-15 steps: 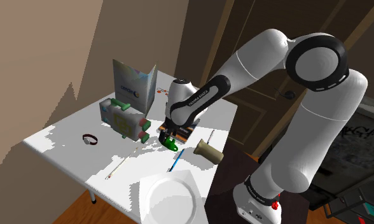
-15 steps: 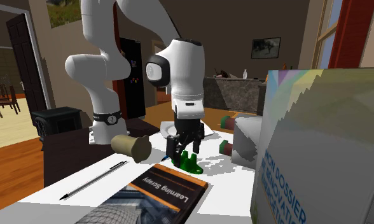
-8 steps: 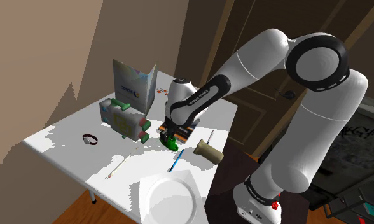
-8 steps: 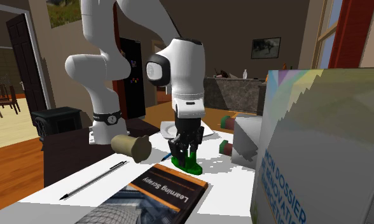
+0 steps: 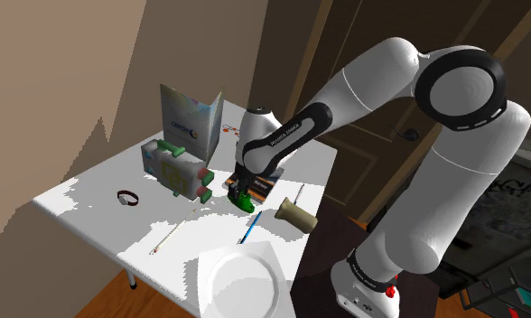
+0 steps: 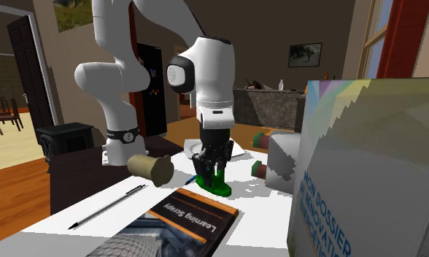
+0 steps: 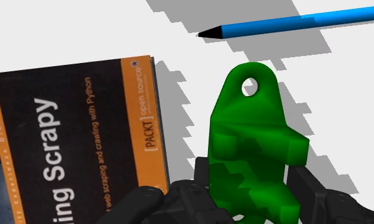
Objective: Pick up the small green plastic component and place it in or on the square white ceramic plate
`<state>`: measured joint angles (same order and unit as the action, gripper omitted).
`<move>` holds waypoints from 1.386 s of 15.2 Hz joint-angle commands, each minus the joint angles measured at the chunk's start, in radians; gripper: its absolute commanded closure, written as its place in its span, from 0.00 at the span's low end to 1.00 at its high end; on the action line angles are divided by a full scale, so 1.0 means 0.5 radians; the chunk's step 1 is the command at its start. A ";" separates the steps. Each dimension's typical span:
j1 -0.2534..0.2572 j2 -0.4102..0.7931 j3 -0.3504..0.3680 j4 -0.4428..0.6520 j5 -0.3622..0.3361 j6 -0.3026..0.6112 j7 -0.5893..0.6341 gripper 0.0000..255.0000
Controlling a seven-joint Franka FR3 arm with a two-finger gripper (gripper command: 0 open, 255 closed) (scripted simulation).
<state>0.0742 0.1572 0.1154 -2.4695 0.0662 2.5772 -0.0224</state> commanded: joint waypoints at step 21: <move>0.140 -0.629 0.153 -0.228 0.129 -0.386 0.208 1.00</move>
<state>0.1306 -0.1300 0.1782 -2.5523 0.1189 2.3789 0.0635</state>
